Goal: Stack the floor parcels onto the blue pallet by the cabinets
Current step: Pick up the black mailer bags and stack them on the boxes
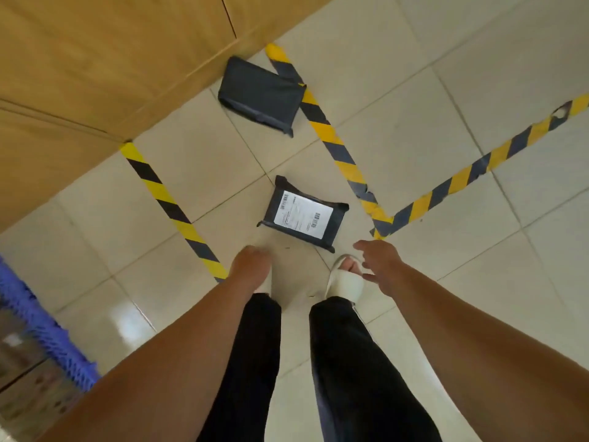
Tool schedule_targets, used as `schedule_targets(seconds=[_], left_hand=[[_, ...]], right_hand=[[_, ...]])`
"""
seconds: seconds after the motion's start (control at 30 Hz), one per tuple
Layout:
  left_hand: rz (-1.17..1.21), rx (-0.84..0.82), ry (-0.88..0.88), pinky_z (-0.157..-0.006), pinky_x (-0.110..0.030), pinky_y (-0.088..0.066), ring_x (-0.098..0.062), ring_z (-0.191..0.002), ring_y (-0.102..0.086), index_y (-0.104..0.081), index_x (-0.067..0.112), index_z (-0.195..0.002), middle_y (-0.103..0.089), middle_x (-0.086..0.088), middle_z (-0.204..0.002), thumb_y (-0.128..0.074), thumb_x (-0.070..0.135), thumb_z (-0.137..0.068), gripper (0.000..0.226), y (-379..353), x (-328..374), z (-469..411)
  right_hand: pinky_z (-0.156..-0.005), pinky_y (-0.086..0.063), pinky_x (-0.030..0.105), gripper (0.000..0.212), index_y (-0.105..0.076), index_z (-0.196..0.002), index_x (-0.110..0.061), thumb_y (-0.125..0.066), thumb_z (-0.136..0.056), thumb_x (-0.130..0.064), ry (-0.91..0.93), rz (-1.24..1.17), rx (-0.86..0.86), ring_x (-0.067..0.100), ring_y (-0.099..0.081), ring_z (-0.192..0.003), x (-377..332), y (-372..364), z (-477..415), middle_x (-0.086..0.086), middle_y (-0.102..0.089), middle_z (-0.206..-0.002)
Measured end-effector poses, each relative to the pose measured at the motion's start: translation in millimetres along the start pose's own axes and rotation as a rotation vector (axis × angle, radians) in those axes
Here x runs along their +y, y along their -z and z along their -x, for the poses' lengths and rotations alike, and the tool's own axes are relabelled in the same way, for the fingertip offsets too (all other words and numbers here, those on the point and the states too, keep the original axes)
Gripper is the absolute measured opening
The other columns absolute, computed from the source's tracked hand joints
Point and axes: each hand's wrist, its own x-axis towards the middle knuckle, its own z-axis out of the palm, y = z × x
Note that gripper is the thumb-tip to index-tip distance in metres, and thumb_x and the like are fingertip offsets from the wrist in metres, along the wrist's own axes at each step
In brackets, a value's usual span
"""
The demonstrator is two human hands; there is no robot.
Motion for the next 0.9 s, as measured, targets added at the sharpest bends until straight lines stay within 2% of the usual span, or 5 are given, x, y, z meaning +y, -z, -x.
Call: schedule_targets(seconds=[0.27,0.47,0.57,0.7,0.9], left_hand=[[-0.165,-0.089,-0.070,-0.091,-0.036,-0.048,-0.030,-0.117,-0.055,-0.034,0.010,-0.145,-0.051,-0.010,-0.133,-0.060,0.024,-0.088,0.065,-31,46,-171],[-0.022,-0.322,-0.017,-0.096,-0.040,-0.048,-0.027,-0.104,-0.064,-0.054,0.013,-0.124,-0.068,-0.007,-0.117,-0.065,0.022,-0.073,0.053,-45,49,-229],[0.028,-0.321,0.006,-0.091,-0.042,-0.049,-0.027,-0.104,-0.064,-0.049,0.014,-0.129,-0.067,-0.007,-0.119,-0.068,0.028,-0.065,0.068,-40,44,-195],[0.081,-0.244,-0.064,-0.062,-0.024,-0.049,-0.016,-0.088,-0.062,-0.033,0.016,-0.135,-0.058,-0.002,-0.114,-0.064,0.012,-0.087,0.058,-15,37,-93],[0.271,-0.168,-0.147,-0.062,-0.021,-0.049,-0.014,-0.088,-0.067,-0.039,0.022,-0.120,-0.066,-0.003,-0.115,-0.062,0.021,-0.093,0.035,80,41,96]], right_hand=[[-0.104,-0.036,0.034,0.048,-0.042,-0.146,-0.011,-0.041,-0.106,-0.037,-0.032,-0.259,-0.046,0.028,-0.045,-0.129,-9,-76,-157,0.002,-0.050,-0.135],[-0.090,-0.045,0.038,0.035,-0.056,-0.082,-0.024,-0.043,-0.102,-0.049,-0.133,-0.347,-0.083,0.019,-0.055,-0.073,-24,-90,-184,0.002,-0.061,-0.083],[-0.084,-0.052,0.035,0.039,-0.065,-0.102,-0.021,-0.052,-0.093,-0.057,-0.124,-0.361,-0.093,0.023,-0.065,-0.082,-16,-82,-164,0.006,-0.071,-0.096],[-0.094,-0.053,0.050,0.110,-0.051,-0.137,-0.027,-0.067,-0.040,-0.077,-0.082,-0.346,-0.030,0.031,-0.071,-0.098,0,-56,-122,0.006,-0.072,-0.113],[-0.095,-0.052,0.048,0.079,-0.061,-0.125,-0.027,-0.062,-0.061,-0.074,-0.011,-0.204,0.003,0.028,-0.067,-0.103,-36,-3,110,0.004,-0.072,-0.113]])
